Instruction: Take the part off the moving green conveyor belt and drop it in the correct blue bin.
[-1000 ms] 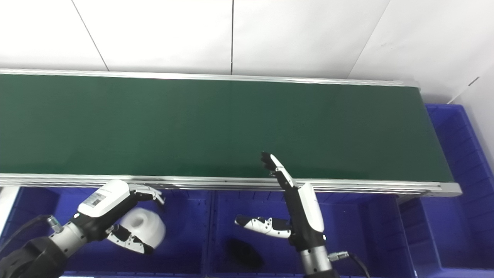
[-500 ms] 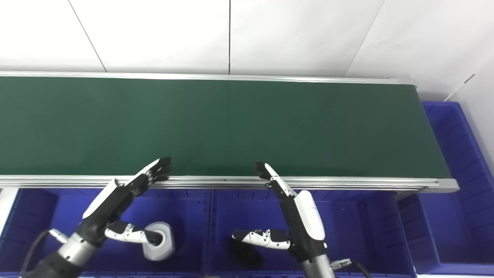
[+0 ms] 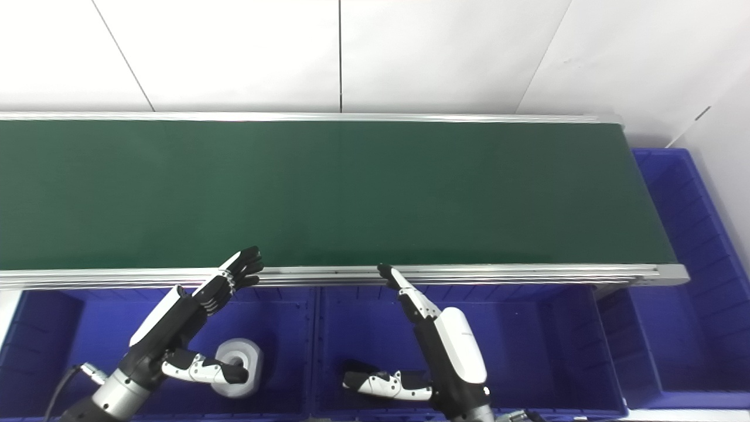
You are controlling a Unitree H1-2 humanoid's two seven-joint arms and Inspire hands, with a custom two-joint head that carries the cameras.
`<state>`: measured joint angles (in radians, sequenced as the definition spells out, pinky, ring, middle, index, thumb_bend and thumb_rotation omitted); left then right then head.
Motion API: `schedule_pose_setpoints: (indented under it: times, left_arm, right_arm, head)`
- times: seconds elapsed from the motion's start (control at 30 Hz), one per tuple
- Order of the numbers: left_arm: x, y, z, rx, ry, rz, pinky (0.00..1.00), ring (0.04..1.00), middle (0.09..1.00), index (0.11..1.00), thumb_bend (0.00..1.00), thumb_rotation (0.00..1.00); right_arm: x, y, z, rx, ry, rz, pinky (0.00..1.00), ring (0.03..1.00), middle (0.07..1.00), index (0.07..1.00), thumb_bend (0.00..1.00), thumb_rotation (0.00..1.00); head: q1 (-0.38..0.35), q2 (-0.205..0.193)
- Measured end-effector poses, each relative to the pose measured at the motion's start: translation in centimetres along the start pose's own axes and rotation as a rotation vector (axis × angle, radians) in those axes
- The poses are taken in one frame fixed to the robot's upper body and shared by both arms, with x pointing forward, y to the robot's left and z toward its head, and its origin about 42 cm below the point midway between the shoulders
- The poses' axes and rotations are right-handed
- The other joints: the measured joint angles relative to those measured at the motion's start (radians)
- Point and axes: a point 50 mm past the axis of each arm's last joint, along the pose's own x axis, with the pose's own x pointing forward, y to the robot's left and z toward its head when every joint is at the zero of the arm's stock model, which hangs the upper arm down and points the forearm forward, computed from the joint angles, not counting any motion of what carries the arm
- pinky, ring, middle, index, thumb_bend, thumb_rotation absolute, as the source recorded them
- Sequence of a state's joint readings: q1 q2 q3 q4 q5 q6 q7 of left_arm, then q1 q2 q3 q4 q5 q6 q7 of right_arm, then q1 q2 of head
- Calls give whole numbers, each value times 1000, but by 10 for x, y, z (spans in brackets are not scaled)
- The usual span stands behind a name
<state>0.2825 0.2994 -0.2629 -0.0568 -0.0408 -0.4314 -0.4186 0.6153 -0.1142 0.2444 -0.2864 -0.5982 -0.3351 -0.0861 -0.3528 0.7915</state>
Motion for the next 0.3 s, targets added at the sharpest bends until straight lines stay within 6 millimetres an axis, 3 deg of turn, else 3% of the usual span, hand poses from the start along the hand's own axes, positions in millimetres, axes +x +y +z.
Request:
schedule_pose_setpoints:
  times: [0.3]
  left_arm:
    - [-12, -5, 6, -15, -1, 15, 891, 954, 977, 957, 883, 406]
  right_arm:
    - [-9, 17, 20, 51, -8, -12, 831, 898, 940, 968, 888, 493]
  head:
    - [-18, -11]
